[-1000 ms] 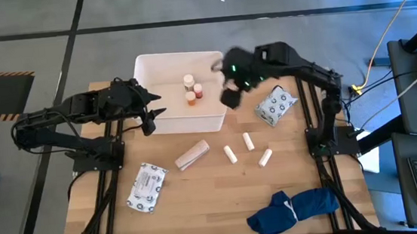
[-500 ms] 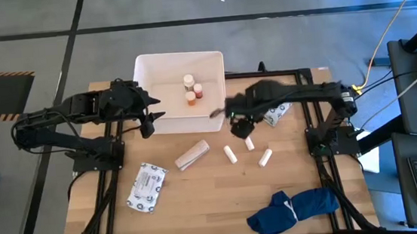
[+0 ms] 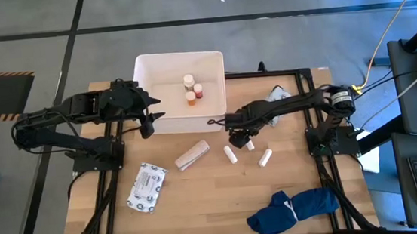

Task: Pick & place medical supplies in basket/bin
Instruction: Put the top rolled gauze into the white bin

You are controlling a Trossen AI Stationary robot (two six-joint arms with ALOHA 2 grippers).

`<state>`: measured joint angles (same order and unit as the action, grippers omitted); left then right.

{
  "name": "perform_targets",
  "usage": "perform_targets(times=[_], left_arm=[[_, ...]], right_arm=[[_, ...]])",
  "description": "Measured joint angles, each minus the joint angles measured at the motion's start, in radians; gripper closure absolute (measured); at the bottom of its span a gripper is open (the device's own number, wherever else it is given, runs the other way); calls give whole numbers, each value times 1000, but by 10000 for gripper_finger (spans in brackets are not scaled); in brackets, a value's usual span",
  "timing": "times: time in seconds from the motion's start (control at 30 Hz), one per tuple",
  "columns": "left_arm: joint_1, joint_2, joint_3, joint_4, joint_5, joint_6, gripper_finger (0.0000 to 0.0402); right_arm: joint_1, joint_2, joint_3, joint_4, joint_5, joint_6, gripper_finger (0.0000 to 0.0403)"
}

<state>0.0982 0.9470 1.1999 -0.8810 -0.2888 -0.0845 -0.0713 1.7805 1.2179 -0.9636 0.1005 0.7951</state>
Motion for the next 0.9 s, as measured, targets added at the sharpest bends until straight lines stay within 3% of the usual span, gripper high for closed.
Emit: perform_targets(times=[0.37,0.6,0.77,0.9], left_arm=[[0,0,0,0,1,-6,190],[0,0,0,0,0,-7,190],[0,0,0,0,1,-7,190],[0,0,0,-5,1,-7,190]], right_arm=[[23,0,-182,214,-114,55,190],[25,0,-188,196,-155,34,275],[25,0,-116,139,-394,-126,357],[39,0,1,54,-571,-244,368]])
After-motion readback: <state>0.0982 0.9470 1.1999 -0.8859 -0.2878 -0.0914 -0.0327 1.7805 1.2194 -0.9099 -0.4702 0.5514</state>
